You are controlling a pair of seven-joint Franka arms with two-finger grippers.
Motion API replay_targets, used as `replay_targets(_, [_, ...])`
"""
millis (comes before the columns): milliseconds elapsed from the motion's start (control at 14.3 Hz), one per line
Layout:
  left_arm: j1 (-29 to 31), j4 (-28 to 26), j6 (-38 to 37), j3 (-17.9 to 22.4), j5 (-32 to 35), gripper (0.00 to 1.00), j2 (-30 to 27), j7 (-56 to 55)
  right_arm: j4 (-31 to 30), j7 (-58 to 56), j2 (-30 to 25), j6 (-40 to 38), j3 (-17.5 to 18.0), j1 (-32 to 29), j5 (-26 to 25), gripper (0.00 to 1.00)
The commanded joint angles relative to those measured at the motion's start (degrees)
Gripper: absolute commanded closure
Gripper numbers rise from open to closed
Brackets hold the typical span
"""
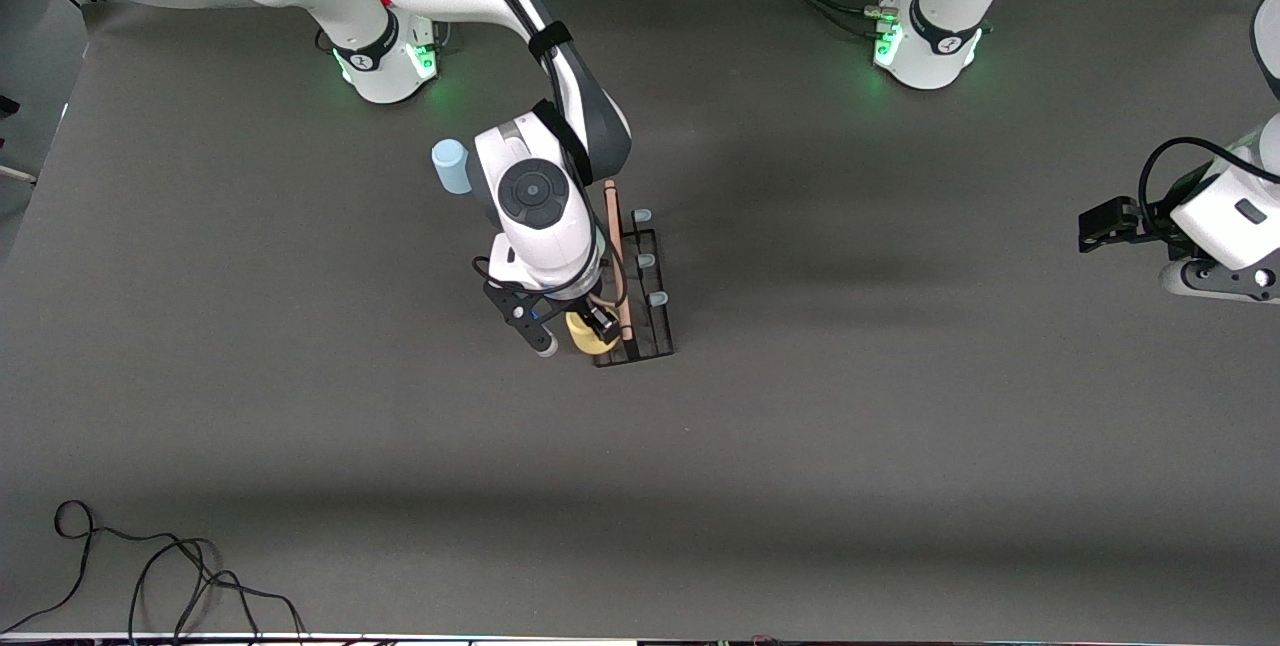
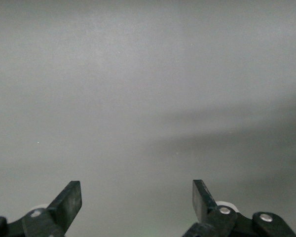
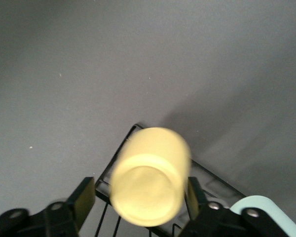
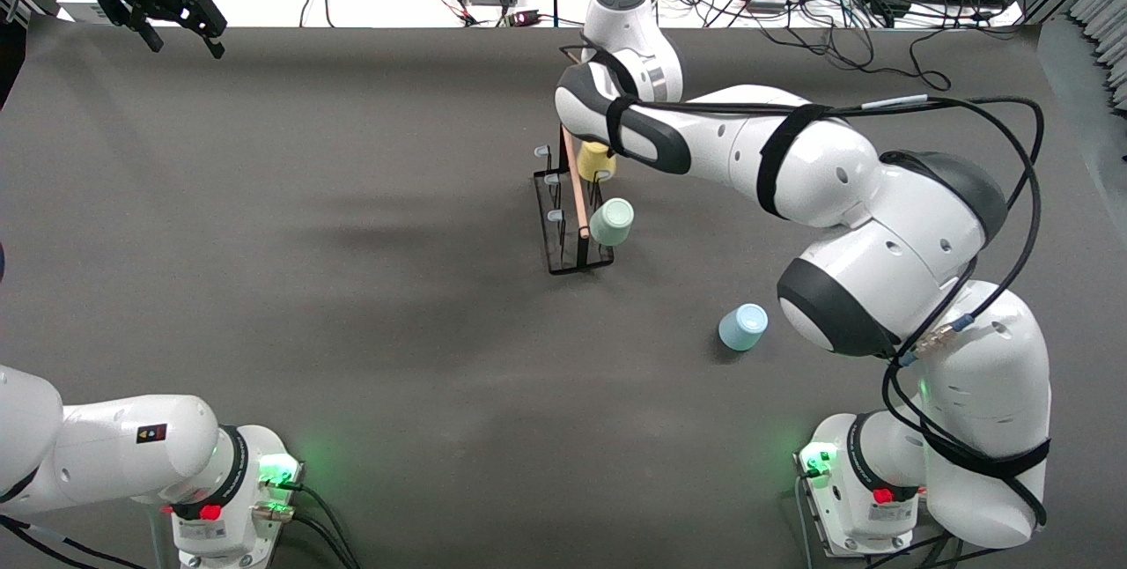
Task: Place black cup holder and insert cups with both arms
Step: 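Carry the yellow cup with the right gripper onto the rack, then open the right gripper and lift away from the yellow cup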
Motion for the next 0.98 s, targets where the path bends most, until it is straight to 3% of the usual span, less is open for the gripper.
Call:
replay_targets(0, [0.1, 0.0, -0.8, -0.1, 0.7, 0.0, -0.5, 0.6, 2.8, -0.2, -4.2, -6.4, -0.9, -0.8, 0.1, 0.0])
replay_targets(348, [0.1, 0.0, -0.8, -0.1, 0.7, 0.0, -0.5, 0.6, 14.1, -2.2, -10.5, -28.1, -2.1, -3.9, -0.2, 0.0])
replay_targets(488, [0.0, 0.0, -0.8, -0.1, 0.7, 0.0, -0.5, 0.6, 13.6, -8.3, -14.8, -31.9, -3.9, -3.7, -2.0, 0.0])
replay_targets(697, [0.1, 0.0, -0.8, -0.1, 0.7, 0.0, -0.5, 0.6, 9.8, -21.2, -21.7, -34.7, -4.1, -3.7, -10.6, 0.0])
replay_targets(906, [0.0, 0.0, -0.8, -0.1, 0.7, 0.0, -0.5, 0.6, 5.3, -32.0, -27.5, -34.4, -2.9, -9.7, -12.7, 0.0])
